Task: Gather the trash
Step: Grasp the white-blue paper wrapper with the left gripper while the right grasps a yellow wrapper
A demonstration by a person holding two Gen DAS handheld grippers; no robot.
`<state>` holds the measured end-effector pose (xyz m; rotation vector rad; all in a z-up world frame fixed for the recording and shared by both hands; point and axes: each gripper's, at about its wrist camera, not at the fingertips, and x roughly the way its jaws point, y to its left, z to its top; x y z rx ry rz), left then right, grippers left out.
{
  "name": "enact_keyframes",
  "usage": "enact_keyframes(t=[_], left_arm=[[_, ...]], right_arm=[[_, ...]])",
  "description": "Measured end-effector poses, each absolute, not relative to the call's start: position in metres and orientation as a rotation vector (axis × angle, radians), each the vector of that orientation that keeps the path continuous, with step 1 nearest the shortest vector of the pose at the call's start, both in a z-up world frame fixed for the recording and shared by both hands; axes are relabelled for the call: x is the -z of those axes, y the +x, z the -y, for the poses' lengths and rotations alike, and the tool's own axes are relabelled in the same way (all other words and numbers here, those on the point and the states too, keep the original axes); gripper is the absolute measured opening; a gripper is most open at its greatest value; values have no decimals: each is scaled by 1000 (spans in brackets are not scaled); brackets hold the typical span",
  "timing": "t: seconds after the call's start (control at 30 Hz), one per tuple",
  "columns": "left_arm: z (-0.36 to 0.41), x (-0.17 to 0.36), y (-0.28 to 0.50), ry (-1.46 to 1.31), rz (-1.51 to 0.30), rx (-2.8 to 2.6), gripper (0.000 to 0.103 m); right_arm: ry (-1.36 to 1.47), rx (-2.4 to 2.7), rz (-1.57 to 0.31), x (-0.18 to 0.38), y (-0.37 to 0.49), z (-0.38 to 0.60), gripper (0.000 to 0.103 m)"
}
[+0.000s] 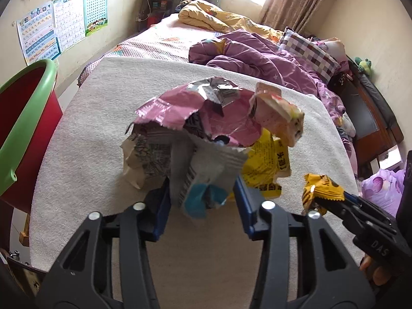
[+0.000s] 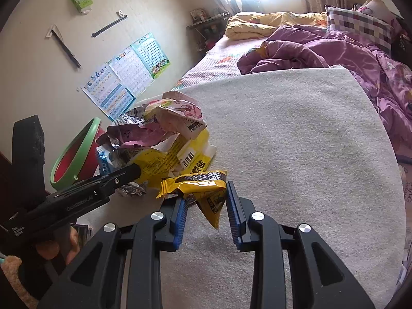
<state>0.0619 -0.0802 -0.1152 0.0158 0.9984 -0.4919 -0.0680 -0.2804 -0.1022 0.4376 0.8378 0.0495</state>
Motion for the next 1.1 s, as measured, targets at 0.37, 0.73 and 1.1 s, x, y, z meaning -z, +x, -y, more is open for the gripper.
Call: enact_keyframes(t=[0.37, 0.73, 1.1], left_arm=[[77, 90, 40, 5, -941, 539, 26], [75, 60, 20, -13, -877, 603, 26], [62, 53, 21, -36, -861, 595, 26]], right_arm=[[455, -28, -785, 87, -73, 281, 29], [438, -27, -719, 66, -70, 271, 29], [421, -44, -697, 57, -68, 259, 29]])
